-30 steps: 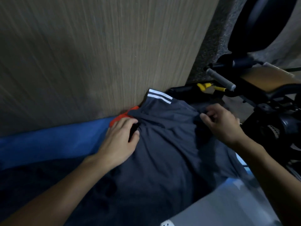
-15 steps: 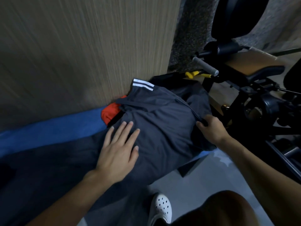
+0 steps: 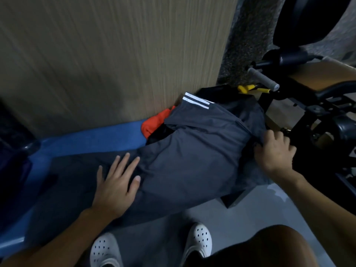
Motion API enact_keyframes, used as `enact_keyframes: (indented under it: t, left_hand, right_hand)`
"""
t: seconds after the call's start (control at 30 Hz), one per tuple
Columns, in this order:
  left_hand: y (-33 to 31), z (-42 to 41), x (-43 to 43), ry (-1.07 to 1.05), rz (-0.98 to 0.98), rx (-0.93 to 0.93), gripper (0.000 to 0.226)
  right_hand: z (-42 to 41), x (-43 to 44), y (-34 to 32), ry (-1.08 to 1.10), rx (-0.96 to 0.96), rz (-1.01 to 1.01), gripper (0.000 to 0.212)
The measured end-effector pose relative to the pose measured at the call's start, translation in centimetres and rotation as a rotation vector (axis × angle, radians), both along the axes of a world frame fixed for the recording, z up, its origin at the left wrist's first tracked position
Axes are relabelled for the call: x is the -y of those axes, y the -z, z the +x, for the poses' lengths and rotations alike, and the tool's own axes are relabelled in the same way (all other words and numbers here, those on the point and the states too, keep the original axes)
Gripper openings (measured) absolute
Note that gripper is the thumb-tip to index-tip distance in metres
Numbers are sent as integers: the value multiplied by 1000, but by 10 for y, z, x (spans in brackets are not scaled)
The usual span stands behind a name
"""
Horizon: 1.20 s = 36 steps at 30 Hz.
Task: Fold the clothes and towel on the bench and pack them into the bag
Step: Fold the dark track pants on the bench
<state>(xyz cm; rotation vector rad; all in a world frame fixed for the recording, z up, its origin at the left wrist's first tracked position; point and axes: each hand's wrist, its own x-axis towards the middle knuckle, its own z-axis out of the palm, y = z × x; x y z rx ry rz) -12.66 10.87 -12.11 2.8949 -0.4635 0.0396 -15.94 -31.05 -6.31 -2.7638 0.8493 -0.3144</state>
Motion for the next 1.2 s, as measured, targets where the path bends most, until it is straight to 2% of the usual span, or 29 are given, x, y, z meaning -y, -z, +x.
enact_keyframes:
  t: [0.13, 0.23, 0.3, 0.37, 0.47, 0.6, 0.77, 0.9, 0.97, 1.07, 1.13, 1.2]
  left_hand:
    - [-5, 5, -31, -136, -44, 10, 67]
    - [-3, 11, -61, -262, -48, -32, 56]
    - [1, 13, -81, -293, -11, -86, 60]
    - [5, 13, -94, -282, 54, -135, 69]
    - [6, 16, -110, -306, 125, -179, 63]
    - [1, 18, -131, -354, 169, -231, 65]
    - [-3, 25, -105, -244, 96, -131, 76]
    - [7, 25, -100, -215, 147, -178, 84]
    - [0, 29, -100, -206, 159, -177, 88]
    - [-24, 38, -77, -167, 79, -46, 86]
    - [-40, 49, -47, -88, 1, 22, 80]
    - [-52, 65, -14, -13, -125, 44, 62]
  right_hand:
    - [17, -71, -10, -459, 139, -176, 34]
    - [34, -136, -9, -762, 101, -205, 46]
    - [46, -169, -4, -875, -14, -238, 55]
    - [59, -186, 5, -884, -159, -263, 59]
    - [75, -195, 18, -848, -320, -285, 56]
    - [87, -207, 30, -853, -347, -325, 68]
    - [90, -215, 38, -838, -348, -307, 59]
    - [87, -211, 31, -855, -360, -304, 62]
    - [86, -207, 21, -891, -265, -285, 57]
    - [90, -197, 3, -920, 47, -294, 51]
    - [100, -179, -8, -834, 181, -315, 42]
    - [114, -156, -21, -674, 203, -300, 32]
